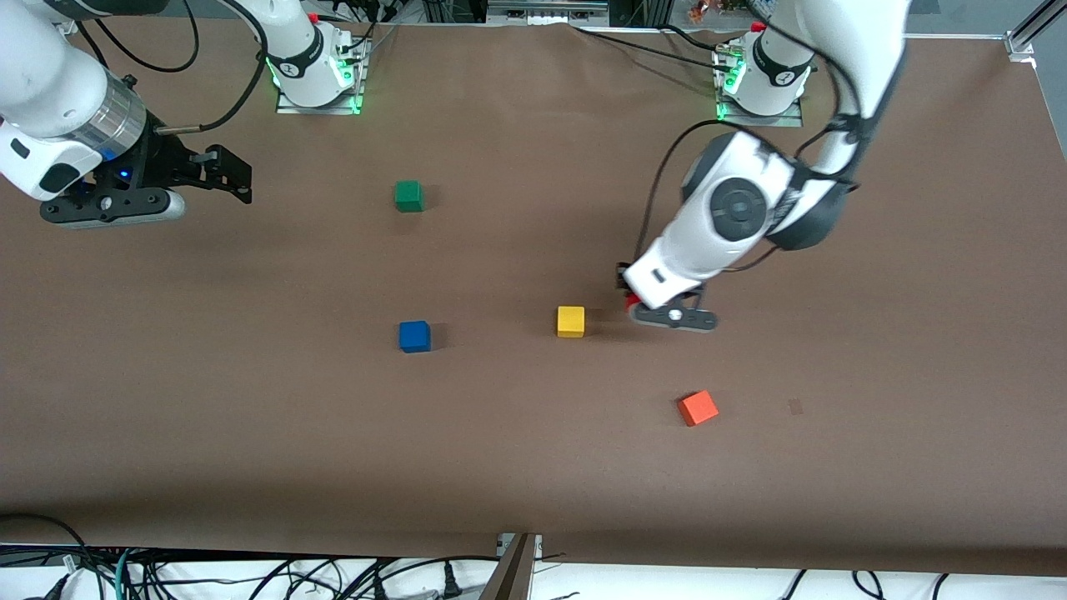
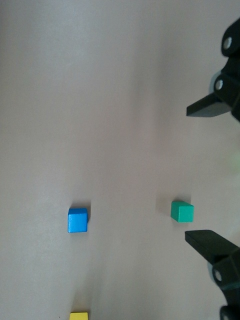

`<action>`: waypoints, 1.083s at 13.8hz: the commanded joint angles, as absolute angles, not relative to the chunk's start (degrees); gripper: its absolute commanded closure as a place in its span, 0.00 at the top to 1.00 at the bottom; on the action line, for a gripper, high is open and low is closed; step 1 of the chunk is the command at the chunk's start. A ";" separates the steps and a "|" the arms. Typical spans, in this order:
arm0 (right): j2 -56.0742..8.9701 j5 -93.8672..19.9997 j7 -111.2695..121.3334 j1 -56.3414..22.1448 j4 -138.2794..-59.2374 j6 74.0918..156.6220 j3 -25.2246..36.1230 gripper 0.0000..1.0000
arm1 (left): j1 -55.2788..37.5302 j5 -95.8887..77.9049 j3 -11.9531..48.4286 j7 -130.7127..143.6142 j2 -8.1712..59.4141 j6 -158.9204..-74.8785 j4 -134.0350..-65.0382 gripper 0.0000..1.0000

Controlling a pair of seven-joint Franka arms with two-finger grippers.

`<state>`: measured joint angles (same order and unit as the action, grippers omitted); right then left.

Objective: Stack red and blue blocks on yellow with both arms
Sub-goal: 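Carry the red cube with the left gripper over the yellow cube, then lower the red cube onto the yellow cube while the right gripper reaches out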

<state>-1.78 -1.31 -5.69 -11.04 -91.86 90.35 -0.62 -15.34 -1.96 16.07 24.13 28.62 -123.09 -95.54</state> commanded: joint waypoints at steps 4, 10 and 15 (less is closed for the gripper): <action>-1.85 -1.05 -4.83 -11.07 -91.14 89.21 -1.49 1.00 | -22.23 1.48 14.68 33.64 41.03 -121.82 -82.45 0.00; -3.51 -1.14 -4.75 -11.42 -91.41 89.99 -1.67 1.00 | -25.57 3.34 14.06 39.19 45.09 -121.82 -78.57 0.00; -6.67 -2.63 -4.83 -12.39 -91.41 94.47 -1.76 1.00 | -29.62 3.78 10.46 40.25 45.26 -121.82 -78.57 0.00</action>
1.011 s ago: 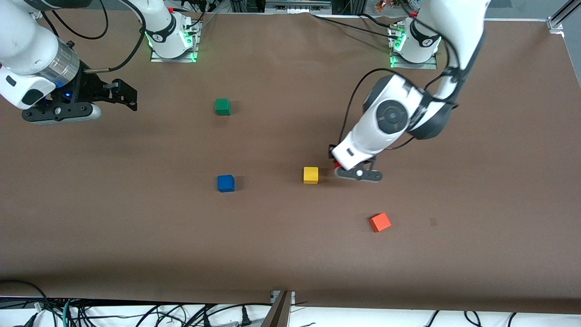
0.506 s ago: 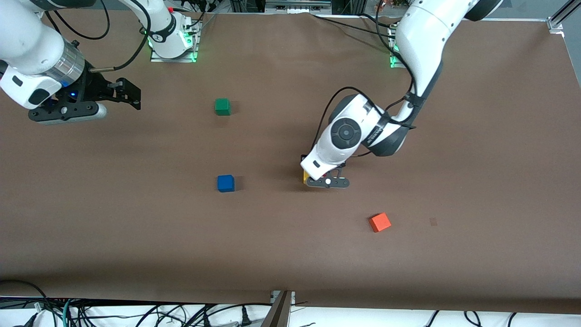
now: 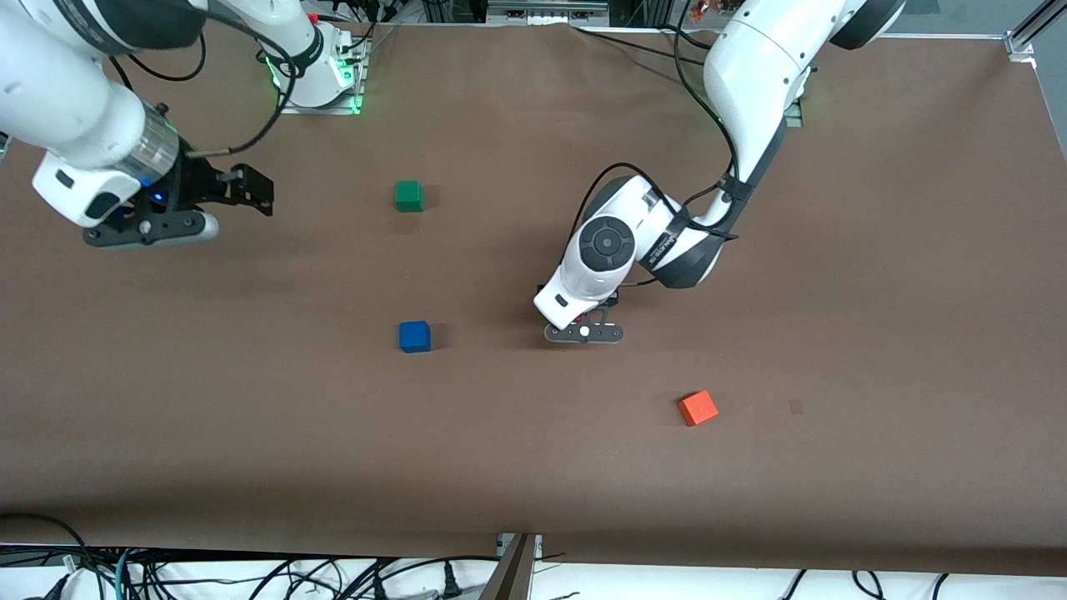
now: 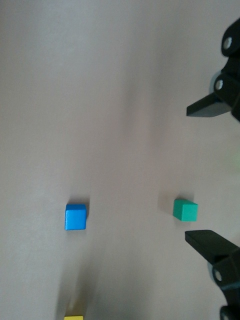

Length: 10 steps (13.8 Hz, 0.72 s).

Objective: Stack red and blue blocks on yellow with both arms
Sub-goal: 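Lower the red cube onto the yellow cube while the right gripper reaches out, then open the left gripper and lift away while the right gripper grasps blue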

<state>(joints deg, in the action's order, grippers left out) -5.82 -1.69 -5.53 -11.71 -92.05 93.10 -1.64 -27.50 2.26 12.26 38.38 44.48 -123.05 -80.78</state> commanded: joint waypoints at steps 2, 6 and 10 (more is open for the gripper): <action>-8.17 -2.98 -4.92 -12.39 -91.41 97.02 -1.76 1.00 | -29.88 3.87 10.28 40.43 45.35 -121.82 -78.66 0.00; -10.98 -4.48 -5.98 -12.83 -91.41 100.89 -1.76 1.00 | -29.88 5.00 10.11 40.43 45.62 -121.90 -78.58 0.00; -15.28 -4.48 -13.42 -16.34 -91.23 105.98 -1.76 1.00 | -29.80 5.98 10.02 40.52 45.70 -121.90 -78.57 0.08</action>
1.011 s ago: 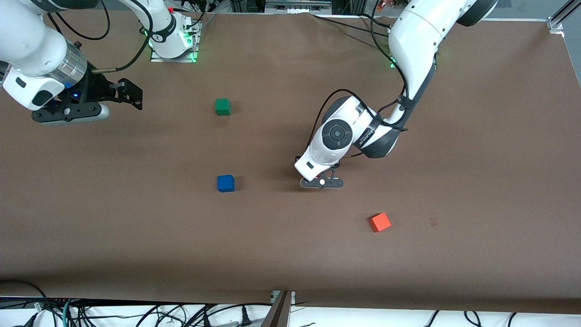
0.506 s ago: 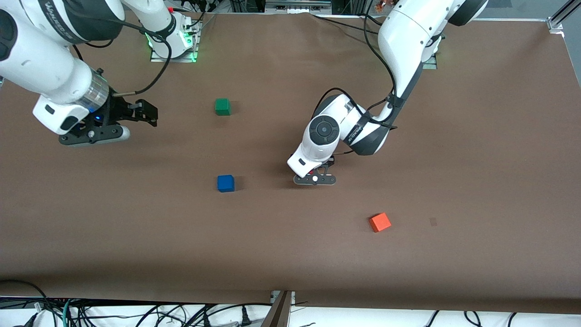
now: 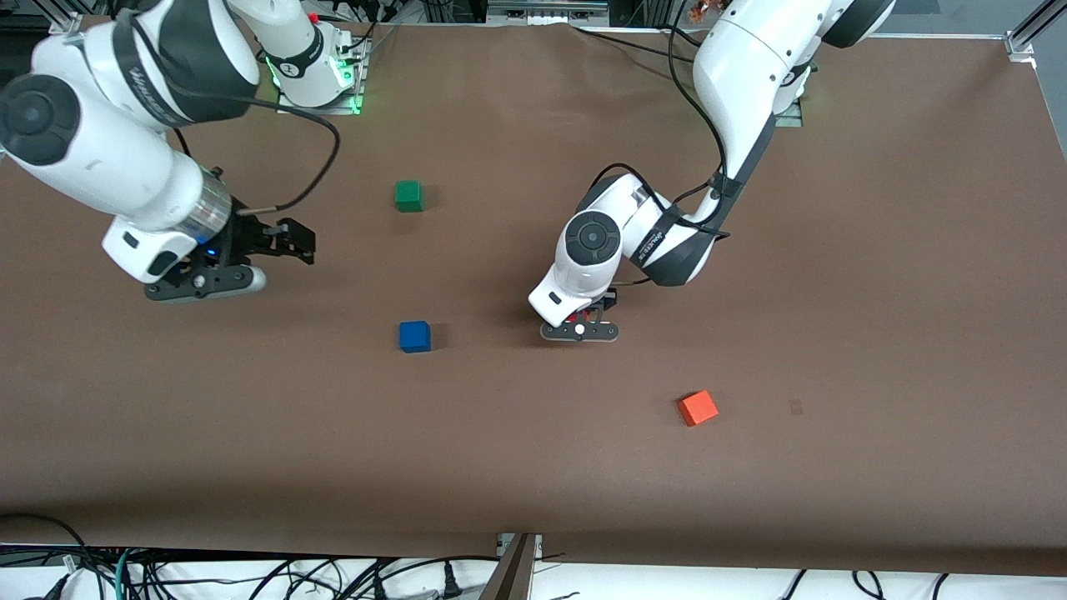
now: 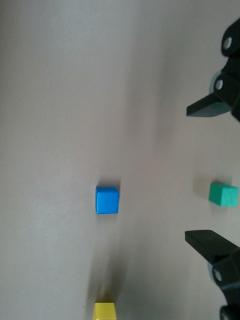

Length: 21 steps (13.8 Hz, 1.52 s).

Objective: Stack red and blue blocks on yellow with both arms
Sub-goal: 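Open the left gripper and lift away while the right gripper grasps blue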

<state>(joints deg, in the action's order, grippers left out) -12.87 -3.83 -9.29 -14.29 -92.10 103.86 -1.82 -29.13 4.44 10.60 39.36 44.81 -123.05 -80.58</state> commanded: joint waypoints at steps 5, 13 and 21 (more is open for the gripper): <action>-23.36 -4.39 -24.24 -22.32 -91.05 116.08 -1.76 1.00 | -29.80 5.98 10.02 41.04 45.53 -122.08 -78.49 1.00; -35.85 -3.60 -24.43 -22.85 -93.25 130.24 -1.49 1.00 | -20.59 6.24 9.58 40.52 34.74 -116.99 -78.22 1.00; -39.64 -3.60 -26.90 -24.00 -96.59 137.73 -1.32 0.73 | -6.00 5.10 10.28 26.66 18.47 -101.01 -78.22 1.00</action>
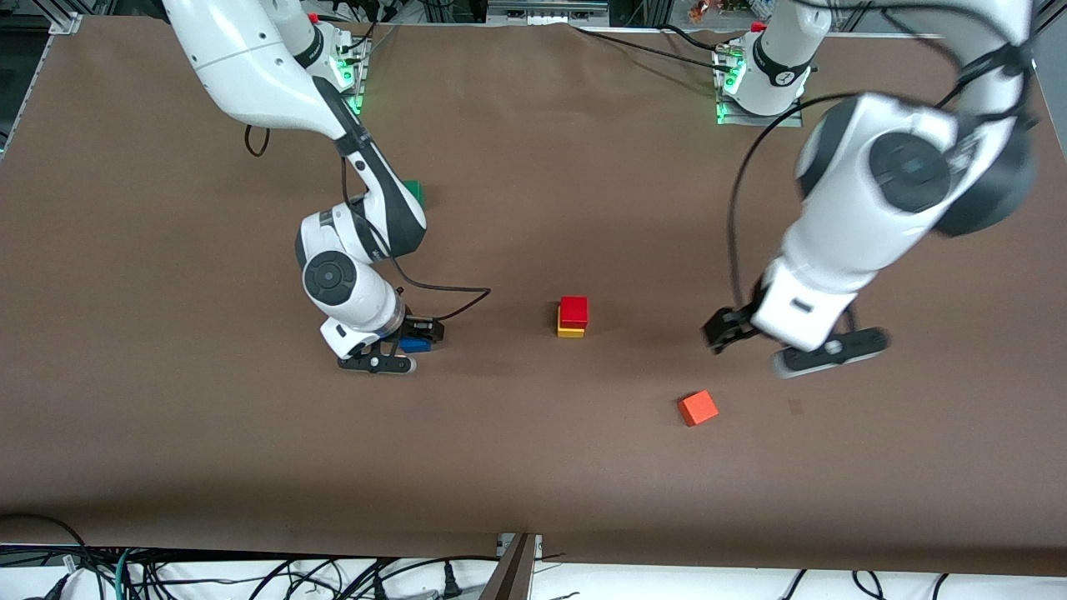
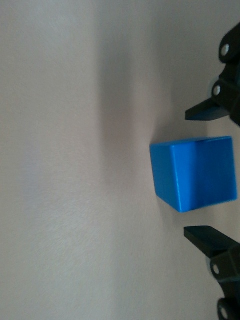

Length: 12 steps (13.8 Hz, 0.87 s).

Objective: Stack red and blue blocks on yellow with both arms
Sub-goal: 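Open the left gripper and lift away while the right gripper grasps blue, then carry the blue cube with the right gripper over the red cube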

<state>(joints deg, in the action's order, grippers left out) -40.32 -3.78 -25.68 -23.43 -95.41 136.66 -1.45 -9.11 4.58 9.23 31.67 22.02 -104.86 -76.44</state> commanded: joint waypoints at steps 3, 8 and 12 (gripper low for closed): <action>-37.28 -3.52 -26.45 -23.99 -95.98 134.76 -1.49 0.19 | -1.07 3.88 10.20 19.10 15.22 -95.47 -78.22 1.00; -35.07 -3.52 -28.90 -27.85 -80.28 115.60 -1.67 0.00 | 2.20 1.05 10.28 17.05 14.41 -90.09 -78.22 1.00; -37.52 -0.98 -39.35 -35.83 -73.93 114.17 -1.49 0.00 | 1.32 1.23 10.63 17.14 14.50 -90.09 -78.22 1.00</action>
